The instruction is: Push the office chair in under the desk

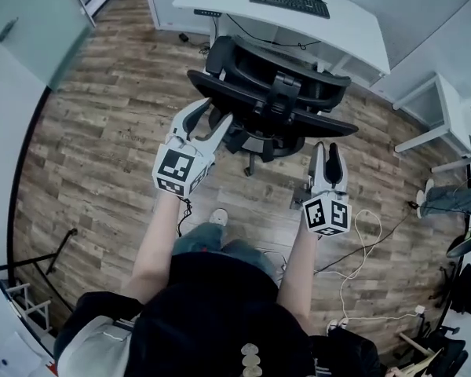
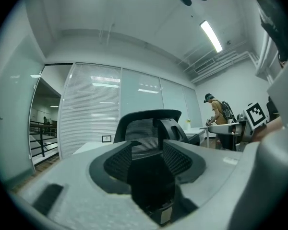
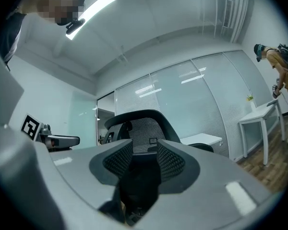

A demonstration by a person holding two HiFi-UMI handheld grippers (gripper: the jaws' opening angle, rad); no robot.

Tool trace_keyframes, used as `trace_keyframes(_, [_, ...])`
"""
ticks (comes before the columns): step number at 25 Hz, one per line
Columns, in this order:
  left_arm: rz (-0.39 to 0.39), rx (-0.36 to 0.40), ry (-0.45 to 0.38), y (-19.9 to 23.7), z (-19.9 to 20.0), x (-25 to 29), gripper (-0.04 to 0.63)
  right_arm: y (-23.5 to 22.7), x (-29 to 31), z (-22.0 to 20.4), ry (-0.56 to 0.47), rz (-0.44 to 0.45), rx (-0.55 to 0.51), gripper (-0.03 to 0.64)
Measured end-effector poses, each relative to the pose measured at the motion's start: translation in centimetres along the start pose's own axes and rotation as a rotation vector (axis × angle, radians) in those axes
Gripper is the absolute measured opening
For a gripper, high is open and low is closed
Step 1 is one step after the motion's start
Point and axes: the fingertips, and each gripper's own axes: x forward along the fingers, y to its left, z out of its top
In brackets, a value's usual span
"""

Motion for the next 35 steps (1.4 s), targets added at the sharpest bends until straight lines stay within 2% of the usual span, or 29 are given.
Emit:
trace_keyframes(4, [-0.031,0.064,0.023,0.7,-0.1,3.0,0.206,-0.8,2.2,0.4,0.016,0.018,-0.063,0.147])
trace_keyframes(8, [-0.101,0.200,0.105,0.7,-0.7,4.9,0.221,-1.0,4.3,0.8,0.070,0.107,-0.151,0.147])
trace_keyframes(11, [-0.161,0.335,0.197,0.7,-1.6,5.9,0.225,-0.7,5.7,1.1,0.141,0.224,-0.264,0.147])
trace_keyframes(15, [-0.242,0.571,0.321,0.4,-2.6,7.1,0.225,0.3,6.8,0.9,0.262,0.405,-0.441,0.150])
trace_keyframes(21, [-0.394,0.779,0.487,-0.4,-4.4,8.0,0.225,1.4,7.7,-0.9,0.483,0.664,-0.697,0.170])
trace_keyframes(25, [-0.460,0.899,0.579,-0.6,-6.1,8.7,0.211,1.1,8.0,-3.8,0.649,0.775,-0.868,0.181])
trace_keyframes(27, [-0.478,0.948,0.615,-0.7,-7.0,9.2,0.189,0.9,8.1,-5.1,0.714,0.813,-0.938,0.186])
trace_keyframes(30, [-0.497,0.978,0.654,-0.8,-8.0,9.8,0.175,0.4,8.4,-7.0,0.792,0.849,-1.040,0.195])
trace_keyframes(35, [-0.524,1.008,0.704,-0.7,-8.8,10.5,0.167,0.3,8.7,-8.9,0.872,0.908,-1.110,0.189])
